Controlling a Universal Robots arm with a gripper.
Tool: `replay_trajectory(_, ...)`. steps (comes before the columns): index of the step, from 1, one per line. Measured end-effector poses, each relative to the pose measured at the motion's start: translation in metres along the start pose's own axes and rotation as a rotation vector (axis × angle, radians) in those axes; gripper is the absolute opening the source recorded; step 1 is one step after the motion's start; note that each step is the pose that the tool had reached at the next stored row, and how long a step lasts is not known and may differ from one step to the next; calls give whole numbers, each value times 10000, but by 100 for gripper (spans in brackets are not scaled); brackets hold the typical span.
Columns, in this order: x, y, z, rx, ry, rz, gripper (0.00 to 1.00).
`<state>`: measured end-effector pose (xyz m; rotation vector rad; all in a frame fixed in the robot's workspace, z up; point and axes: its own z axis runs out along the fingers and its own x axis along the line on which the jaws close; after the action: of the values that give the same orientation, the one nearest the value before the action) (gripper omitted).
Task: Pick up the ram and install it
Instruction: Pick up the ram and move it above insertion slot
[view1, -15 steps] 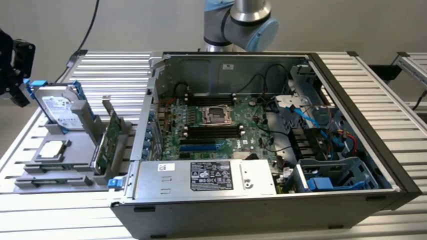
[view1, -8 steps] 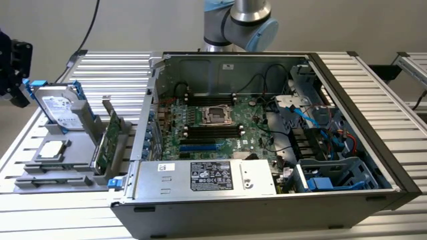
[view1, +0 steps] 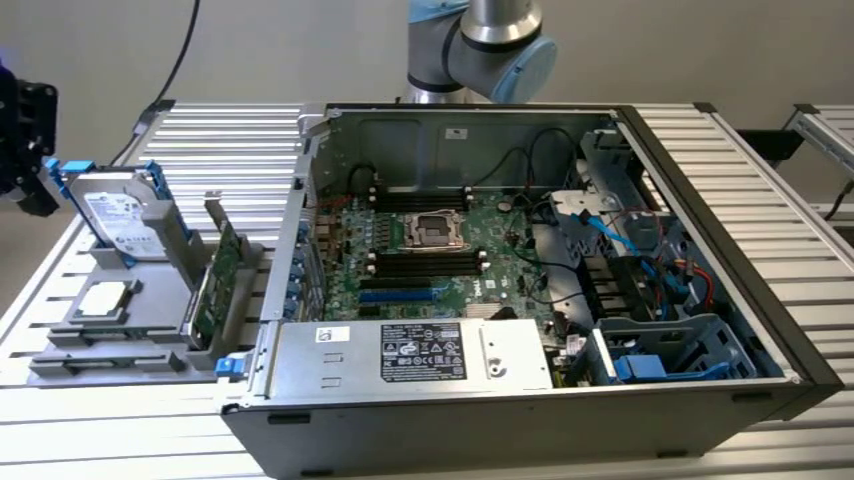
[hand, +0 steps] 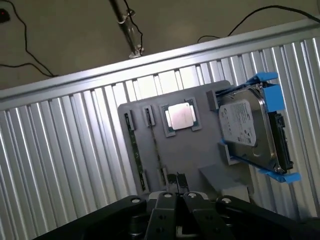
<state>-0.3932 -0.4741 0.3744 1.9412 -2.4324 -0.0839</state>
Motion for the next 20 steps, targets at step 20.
replay_trajectory(20,1,3,5,-22,124,-1891,29)
